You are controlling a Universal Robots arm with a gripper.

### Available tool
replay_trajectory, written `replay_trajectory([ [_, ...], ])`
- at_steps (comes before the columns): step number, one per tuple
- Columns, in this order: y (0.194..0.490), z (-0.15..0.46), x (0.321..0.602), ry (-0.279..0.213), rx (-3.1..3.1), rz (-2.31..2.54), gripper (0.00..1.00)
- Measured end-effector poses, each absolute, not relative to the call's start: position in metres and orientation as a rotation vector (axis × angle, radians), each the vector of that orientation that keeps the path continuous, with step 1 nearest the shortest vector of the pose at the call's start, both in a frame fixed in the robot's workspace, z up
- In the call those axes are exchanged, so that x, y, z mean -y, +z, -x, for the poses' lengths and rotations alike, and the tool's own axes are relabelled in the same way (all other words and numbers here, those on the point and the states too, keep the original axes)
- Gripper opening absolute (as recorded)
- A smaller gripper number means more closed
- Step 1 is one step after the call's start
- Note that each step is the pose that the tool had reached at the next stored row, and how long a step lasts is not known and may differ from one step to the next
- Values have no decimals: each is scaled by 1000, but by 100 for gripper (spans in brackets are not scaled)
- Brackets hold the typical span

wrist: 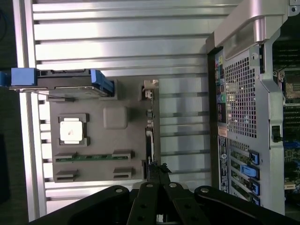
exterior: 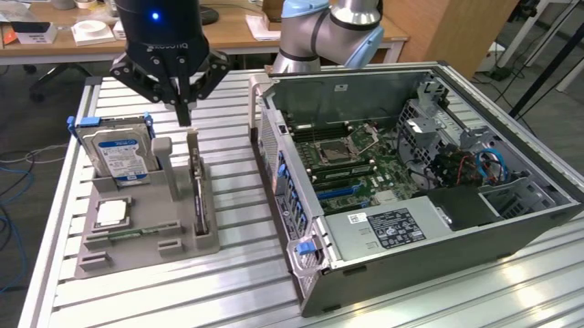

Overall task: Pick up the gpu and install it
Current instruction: 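Reach for the gpu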

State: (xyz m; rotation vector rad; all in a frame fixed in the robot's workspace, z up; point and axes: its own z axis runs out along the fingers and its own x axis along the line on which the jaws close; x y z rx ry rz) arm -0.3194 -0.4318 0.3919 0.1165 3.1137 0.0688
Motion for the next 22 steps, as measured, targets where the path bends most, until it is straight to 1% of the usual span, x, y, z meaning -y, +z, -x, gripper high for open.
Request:
replay_trajectory([
  [22, 392, 320, 450, 69, -3114, -117, 11],
])
